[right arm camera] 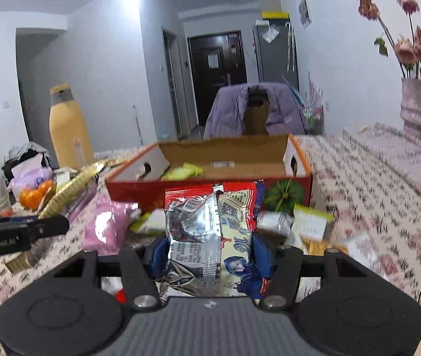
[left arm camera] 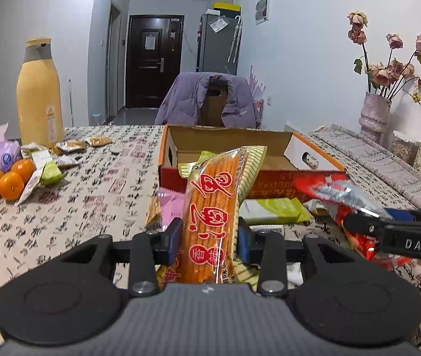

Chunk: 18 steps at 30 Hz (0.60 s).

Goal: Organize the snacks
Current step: 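Lower both held snacks into the orange box and open both tools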

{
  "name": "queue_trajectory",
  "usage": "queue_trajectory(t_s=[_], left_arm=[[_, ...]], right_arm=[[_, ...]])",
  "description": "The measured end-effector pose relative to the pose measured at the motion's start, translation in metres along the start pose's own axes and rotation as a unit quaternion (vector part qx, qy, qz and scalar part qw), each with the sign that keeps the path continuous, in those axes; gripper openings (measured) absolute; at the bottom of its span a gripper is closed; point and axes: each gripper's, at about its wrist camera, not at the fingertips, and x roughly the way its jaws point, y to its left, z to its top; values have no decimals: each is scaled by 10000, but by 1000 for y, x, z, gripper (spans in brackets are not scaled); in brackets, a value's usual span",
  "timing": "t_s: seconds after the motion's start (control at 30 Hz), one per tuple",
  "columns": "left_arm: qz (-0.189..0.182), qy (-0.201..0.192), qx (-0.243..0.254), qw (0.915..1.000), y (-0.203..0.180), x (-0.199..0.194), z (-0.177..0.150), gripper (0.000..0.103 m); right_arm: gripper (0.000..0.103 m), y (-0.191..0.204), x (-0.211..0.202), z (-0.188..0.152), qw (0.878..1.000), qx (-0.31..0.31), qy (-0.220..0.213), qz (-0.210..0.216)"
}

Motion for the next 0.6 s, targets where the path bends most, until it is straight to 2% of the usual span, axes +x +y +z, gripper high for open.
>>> queue_trajectory(t_s=[0.3, 0.43, 0.6], left_arm=[[41, -373, 106, 9992, -11, 15, 41, 38], [117, -533, 126, 9984, -15, 31, 67, 38], [158, -547, 122, 9983, -20, 61, 97, 38]], right_arm=[[58, -3, 15, 46, 9984, -51, -565, -46], [58, -8, 34, 72, 9970, -72, -757, -137], [58, -18, 68, 101, 9965, 16, -811, -204]])
